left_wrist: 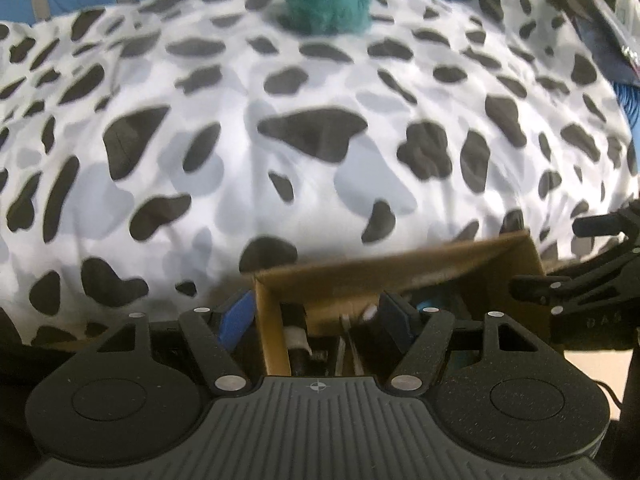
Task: Organize soft objects
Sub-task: 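Withdraw both open tools from the box back toward the bed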
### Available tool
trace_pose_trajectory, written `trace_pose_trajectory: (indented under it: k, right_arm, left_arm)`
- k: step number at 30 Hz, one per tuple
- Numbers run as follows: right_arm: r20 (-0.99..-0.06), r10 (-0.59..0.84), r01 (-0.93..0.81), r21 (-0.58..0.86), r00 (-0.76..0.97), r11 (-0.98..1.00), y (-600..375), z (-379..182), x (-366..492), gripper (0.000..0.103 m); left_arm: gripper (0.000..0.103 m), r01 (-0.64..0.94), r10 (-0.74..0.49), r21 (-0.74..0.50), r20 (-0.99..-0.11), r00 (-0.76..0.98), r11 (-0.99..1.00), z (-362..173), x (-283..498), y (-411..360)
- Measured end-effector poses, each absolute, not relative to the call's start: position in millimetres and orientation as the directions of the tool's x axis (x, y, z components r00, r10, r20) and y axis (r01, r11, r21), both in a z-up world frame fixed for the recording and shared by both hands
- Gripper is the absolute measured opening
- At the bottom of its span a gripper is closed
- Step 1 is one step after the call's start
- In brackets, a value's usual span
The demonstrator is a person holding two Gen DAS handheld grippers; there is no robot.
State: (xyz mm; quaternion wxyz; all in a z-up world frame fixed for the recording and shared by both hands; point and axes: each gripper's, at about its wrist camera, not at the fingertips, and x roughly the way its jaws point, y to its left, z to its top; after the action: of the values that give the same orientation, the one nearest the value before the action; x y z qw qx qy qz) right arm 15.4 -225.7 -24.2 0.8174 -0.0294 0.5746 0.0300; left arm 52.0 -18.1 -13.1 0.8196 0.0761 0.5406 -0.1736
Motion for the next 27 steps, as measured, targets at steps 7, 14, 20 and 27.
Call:
trace_pose_trajectory:
  k: [7, 14, 20, 27]
  right_arm:
    - [-0.896, 0.024, 0.004, 0.029, 0.443, 1.000, -244.6, -6.0, 19.0, 0.103]
    - [-0.807, 0.023, 0.038, 0.056, 0.590, 0.998, -255.6, 16.0, 17.5, 0.103]
    - [-0.737, 0.016, 0.078, 0.094, 0.676, 0.993, -268.6, 26.9, 21.1, 0.103]
    - [-0.715, 0.011, 0.076, 0.089, 0.699, 0.993, -282.5, 34.2, 36.4, 0.103]
  left_arm:
    - [0.068, 0.340, -0.239, -0.082, -0.859, 0.453, 0.937, 1.6, 54.0, -16.5]
    - [0.068, 0.320, -0.270, -0.111, -0.817, 0.509, 0.941, 12.0, 55.7, -13.6]
    - [0.068, 0.305, -0.272, -0.119, -0.806, 0.526, 0.945, 15.3, 58.7, -12.6]
    - [0.068, 0.302, -0.242, -0.086, -0.812, 0.531, 0.949, 17.5, 66.2, -14.9]
